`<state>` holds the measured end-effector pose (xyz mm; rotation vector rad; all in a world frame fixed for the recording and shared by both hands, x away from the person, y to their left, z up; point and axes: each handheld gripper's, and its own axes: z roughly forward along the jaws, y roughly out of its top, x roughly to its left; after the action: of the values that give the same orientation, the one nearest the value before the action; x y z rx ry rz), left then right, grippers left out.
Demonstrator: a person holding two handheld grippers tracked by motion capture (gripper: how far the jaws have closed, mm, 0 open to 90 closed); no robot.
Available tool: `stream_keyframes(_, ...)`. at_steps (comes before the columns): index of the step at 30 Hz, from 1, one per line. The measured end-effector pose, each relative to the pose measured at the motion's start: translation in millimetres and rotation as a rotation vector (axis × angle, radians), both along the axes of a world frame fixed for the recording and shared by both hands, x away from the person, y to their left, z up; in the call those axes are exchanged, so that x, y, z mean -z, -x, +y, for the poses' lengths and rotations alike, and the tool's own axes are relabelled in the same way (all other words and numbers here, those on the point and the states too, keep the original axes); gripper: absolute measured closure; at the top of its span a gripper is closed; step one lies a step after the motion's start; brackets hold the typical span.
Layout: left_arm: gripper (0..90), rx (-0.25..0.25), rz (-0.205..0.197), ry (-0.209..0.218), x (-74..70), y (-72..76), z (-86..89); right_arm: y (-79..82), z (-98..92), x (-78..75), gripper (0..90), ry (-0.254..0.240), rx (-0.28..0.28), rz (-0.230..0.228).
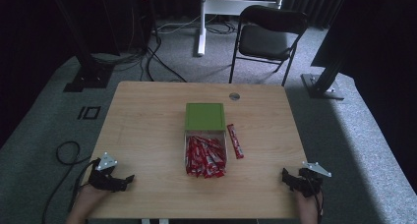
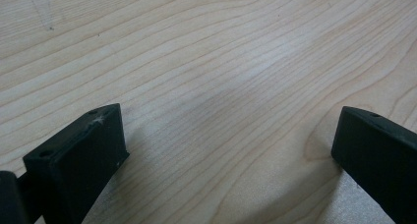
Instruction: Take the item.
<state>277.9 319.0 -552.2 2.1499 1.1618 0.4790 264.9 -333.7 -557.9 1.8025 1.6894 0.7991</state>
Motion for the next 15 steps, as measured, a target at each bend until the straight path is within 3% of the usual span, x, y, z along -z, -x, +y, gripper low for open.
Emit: stream_keyframes(15,0.7,0.0,0.0,0.0,0.0,0.0,0.0,5.9,4.8,0.7,11.9,0.04,0.03,0.014)
